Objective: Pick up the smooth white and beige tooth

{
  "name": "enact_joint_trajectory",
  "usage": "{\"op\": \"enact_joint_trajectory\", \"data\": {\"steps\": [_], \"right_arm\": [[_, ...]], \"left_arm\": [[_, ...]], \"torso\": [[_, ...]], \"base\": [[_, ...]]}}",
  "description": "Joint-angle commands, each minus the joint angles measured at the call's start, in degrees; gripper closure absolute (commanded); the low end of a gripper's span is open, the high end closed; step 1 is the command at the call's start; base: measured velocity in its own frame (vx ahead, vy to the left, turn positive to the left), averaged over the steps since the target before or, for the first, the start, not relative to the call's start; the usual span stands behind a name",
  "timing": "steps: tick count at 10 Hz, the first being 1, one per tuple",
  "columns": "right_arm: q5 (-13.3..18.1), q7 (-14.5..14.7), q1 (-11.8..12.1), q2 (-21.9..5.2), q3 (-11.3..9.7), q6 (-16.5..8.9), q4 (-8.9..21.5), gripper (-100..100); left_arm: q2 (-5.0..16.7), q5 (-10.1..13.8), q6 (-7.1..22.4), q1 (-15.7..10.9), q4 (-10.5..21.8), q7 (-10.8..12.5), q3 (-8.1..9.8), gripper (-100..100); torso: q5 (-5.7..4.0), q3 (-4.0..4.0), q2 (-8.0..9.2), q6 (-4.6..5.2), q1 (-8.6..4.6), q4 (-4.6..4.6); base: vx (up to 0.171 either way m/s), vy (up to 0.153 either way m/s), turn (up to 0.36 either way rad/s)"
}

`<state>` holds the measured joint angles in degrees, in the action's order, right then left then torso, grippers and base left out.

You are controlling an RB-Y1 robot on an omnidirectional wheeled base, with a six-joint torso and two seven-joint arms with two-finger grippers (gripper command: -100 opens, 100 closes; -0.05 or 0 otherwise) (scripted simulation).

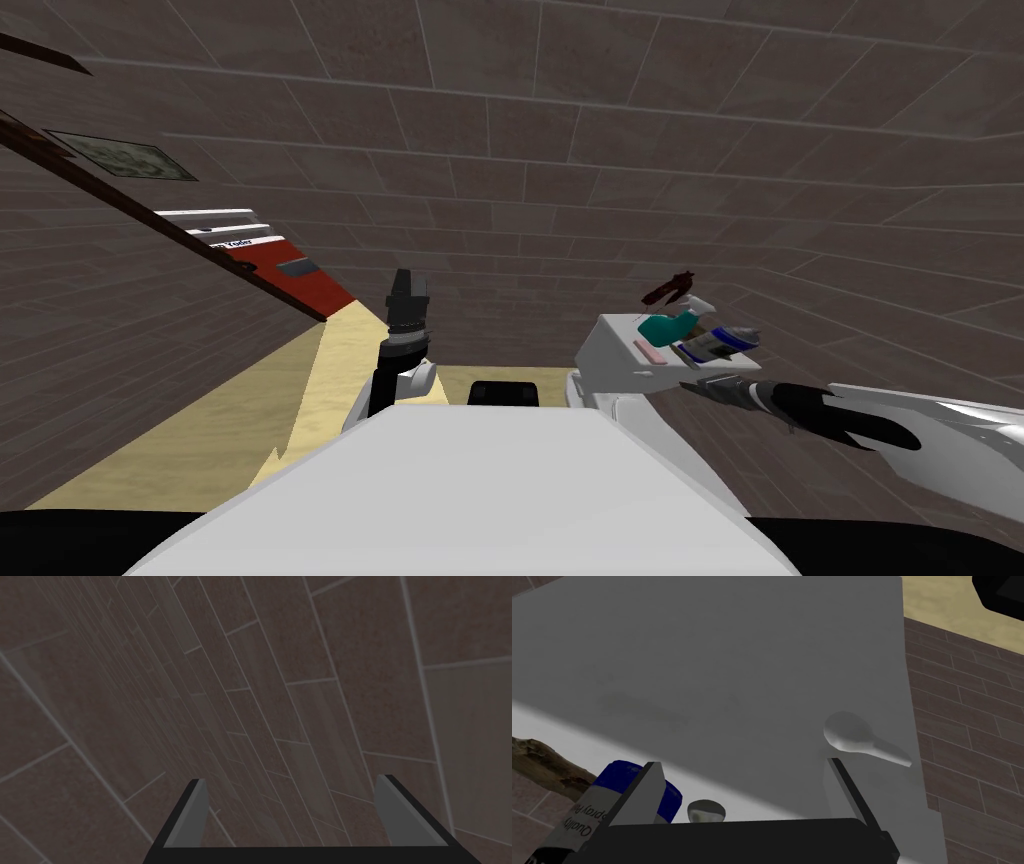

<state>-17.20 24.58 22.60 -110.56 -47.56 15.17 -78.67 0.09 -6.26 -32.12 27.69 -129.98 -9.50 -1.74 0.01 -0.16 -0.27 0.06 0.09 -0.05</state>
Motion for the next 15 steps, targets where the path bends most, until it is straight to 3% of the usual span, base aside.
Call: {"op": "enact_joint_trajectory", "data": {"steps": [1, 5, 6, 7, 9, 10, 11, 15], "right_arm": [[-1.0, 0.6, 0.1, -2.0, -0.8, -1.2, 0.0, -100], [-0.4, -0.3, 0.2, -2.8, -0.9, -1.4, 0.3, -100], [-0.5, 0.0, 0.2, -2.8, -0.9, -1.4, 0.3, 0], [0.2, 0.2, 0.4, -1.1, -0.7, -1.8, 1.2, -100], [1.1, 0.3, 0.5, 1.0, -0.4, -2.4, 2.3, -100], [-0.3, 1.0, 0.4, 0.0, -0.8, -2.1, 1.7, -100], [-0.4, 1.3, 0.4, 0.1, -0.8, -2.2, 1.7, 100], [-0.4, 1.2, 0.4, 0.0, -0.8, -2.2, 1.8, 100]], "left_arm": [[0.0, 0.0, 0.0, 0.0, 0.0, 0.0, 0.00, 0], [0.0, 0.0, 0.0, 0.0, 0.0, 0.0, 0.00, 0], [0.0, 0.0, 0.0, 0.0, 0.0, 0.0, 0.00, 0], [0.0, 0.0, 0.0, 0.0, 0.0, 0.0, 0.00, 0], [0.0, 0.0, 0.0, 0.0, 0.0, 0.0, 0.00, 0], [0.0, 0.0, 0.0, 0.0, 0.0, 0.0, 0.00, 0], [0.0, 0.0, 0.0, 0.0, 0.0, 0.0, 0.00, 0], [0.0, 0.0, 0.0, 0.0, 0.0, 0.0, 0.00, 0]], "torso": [[0.00, 0.00, 0.00, 0.00, 0.00, 0.00], [-0.03, 0.17, 0.29, 0.05, -0.03, 0.07], [-0.03, 0.19, 0.32, 0.05, -0.04, 0.08], [-0.04, 0.20, 0.33, 0.05, -0.05, 0.08], [-0.07, 0.14, 0.23, 0.04, -0.18, 0.06], [-0.08, 0.11, 0.19, 0.04, -0.19, 0.05], [-0.10, 0.12, 0.20, -0.01, -0.22, 0.05], [-0.19, 0.10, 0.18, -0.06, -0.26, 0.03]], "base": [[0.058, 0.005, 0.112], [0.016, 0.008, 0.023], [0.000, 0.000, 0.000], [0.019, -0.016, 0.041], [0.038, -0.029, 0.051], [0.017, -0.012, 0.001], [0.000, 0.000, 0.000], [0.000, 0.000, 0.000]]}}
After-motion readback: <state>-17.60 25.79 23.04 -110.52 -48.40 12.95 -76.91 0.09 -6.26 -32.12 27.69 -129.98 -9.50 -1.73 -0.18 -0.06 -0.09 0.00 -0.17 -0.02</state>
